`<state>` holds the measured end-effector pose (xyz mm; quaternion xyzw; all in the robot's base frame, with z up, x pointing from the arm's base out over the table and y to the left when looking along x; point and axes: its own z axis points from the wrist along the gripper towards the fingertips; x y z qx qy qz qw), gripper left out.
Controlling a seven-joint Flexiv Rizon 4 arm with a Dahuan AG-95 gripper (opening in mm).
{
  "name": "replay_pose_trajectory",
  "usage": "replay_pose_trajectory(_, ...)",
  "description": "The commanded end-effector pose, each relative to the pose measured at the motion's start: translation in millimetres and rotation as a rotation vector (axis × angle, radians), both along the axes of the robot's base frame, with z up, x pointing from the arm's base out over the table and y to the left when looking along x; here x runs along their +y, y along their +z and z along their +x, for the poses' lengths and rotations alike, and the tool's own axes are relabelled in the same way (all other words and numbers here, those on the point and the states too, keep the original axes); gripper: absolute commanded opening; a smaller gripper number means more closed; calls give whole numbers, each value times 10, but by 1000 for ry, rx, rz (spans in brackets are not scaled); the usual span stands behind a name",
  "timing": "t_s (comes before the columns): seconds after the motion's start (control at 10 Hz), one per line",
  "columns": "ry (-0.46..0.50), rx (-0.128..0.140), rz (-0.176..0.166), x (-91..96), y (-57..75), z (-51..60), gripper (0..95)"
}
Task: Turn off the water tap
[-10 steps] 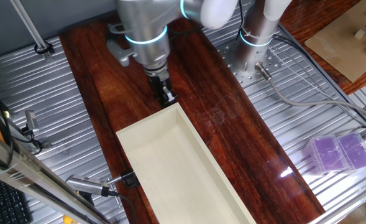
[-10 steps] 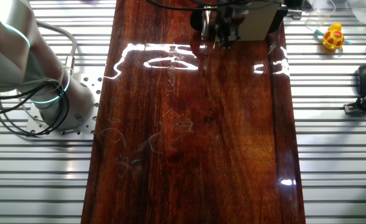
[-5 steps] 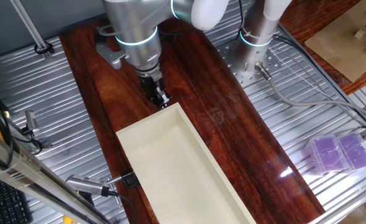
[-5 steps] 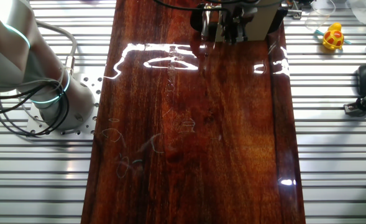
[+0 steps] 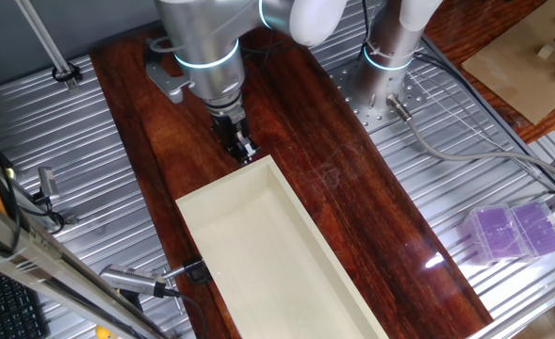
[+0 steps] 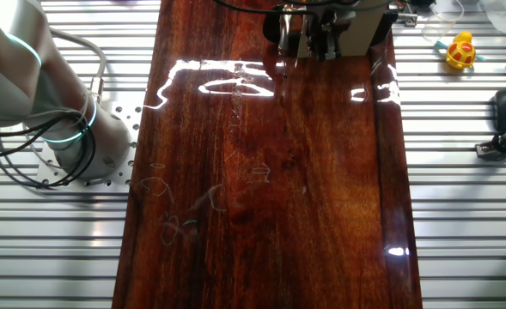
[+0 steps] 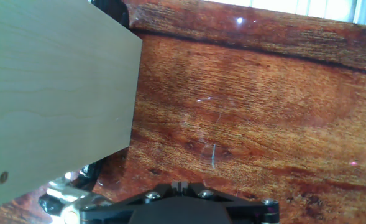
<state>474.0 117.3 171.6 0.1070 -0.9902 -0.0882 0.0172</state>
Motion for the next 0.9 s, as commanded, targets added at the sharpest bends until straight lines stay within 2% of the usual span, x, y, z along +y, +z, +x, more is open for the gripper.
replay_pose_trajectory(0.1, 103, -11, -5, -344, -119, -23, 0)
replay_pose_trajectory(0.2, 142, -17, -7, -505, -163, -37, 0)
replay_pose_trajectory(0.4, 176, -20, -25, -505, -163, -37, 0)
replay_pose_trajectory(0.5, 167, -23, -46, -505, -163, -37, 0)
replay_pose_trajectory(0.6, 128, -22, -52, -505, -163, -37, 0)
replay_pose_trajectory(0.8, 65, -12, -79, -505, -163, -37, 0)
replay_pose_trajectory(0.9, 37, -1, -83, -505, -163, -37, 0)
